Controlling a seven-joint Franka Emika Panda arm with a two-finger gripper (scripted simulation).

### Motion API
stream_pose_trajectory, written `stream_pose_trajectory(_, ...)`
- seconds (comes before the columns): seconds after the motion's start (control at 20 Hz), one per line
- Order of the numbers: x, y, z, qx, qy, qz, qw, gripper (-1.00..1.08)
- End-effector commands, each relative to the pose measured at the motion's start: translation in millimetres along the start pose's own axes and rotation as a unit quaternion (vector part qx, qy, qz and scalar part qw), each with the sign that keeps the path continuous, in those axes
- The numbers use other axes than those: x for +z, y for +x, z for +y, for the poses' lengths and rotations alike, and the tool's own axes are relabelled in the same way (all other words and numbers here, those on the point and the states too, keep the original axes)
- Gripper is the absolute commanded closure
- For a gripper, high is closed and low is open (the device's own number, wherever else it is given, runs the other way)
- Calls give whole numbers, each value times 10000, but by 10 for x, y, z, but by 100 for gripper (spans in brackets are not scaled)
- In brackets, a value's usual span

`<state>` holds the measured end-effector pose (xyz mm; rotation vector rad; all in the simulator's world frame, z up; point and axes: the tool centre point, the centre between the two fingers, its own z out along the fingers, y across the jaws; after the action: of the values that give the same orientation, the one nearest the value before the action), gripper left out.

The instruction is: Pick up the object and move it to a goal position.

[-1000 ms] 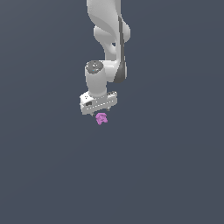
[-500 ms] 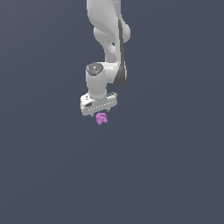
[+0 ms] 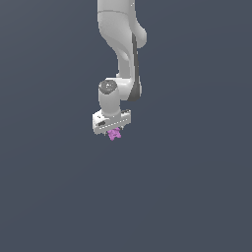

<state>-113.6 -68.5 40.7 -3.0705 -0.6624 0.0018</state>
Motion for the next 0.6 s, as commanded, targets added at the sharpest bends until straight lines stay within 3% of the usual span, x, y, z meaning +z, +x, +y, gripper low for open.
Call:
stream_pose_trajectory(0.0, 36, 4, 3, -2, -3, 5, 10000, -92)
stream_pose_trajectory(0.05, 39, 5, 3, -2, -3, 5, 10000, -92)
stream_pose_trajectory(0.1, 39, 5, 3, -2, -3, 5, 10000, 108)
stream_pose_trajectory(0.55, 39, 5, 3, -2, -3, 5, 10000, 108)
